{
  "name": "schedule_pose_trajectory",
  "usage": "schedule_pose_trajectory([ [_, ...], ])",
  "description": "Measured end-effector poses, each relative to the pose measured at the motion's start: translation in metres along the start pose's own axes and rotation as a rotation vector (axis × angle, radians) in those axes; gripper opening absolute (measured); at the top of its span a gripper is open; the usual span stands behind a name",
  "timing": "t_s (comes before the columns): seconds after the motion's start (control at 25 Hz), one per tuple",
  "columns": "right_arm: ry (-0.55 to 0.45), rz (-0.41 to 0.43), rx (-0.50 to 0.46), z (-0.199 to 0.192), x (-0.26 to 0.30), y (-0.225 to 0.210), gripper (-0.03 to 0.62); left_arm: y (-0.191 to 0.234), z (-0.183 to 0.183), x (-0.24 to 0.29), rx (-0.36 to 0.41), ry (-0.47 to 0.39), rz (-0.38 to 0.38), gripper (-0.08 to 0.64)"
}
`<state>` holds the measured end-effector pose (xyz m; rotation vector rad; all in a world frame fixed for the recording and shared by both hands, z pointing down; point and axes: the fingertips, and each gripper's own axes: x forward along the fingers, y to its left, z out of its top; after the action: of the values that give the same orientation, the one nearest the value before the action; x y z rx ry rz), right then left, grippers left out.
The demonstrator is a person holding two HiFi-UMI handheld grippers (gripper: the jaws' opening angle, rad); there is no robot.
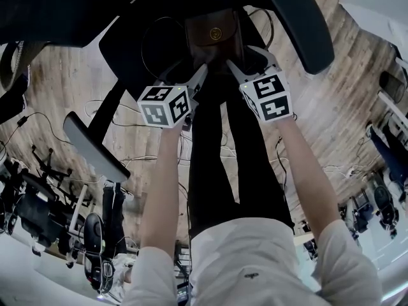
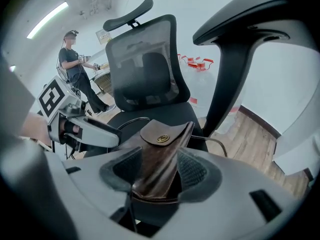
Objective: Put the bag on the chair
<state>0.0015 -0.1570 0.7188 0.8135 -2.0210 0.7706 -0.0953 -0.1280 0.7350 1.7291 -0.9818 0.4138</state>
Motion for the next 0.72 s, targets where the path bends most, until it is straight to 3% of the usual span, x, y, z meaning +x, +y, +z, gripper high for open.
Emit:
schedule_pose_trajectory([
  [0.36, -0.007, 0.041, -0.017, -0.004, -0.023, 0.008, 0.221, -0.026, -0.008, -0.015, -0.026, -0.033, 0.023, 0.221],
  [0.72, -0.016, 0.116, -0.073, -0.009, -0.042, 0.017, 0.209, -0.055, -0.013, -0.031, -0.033, -0.119, 0.069, 0.219],
])
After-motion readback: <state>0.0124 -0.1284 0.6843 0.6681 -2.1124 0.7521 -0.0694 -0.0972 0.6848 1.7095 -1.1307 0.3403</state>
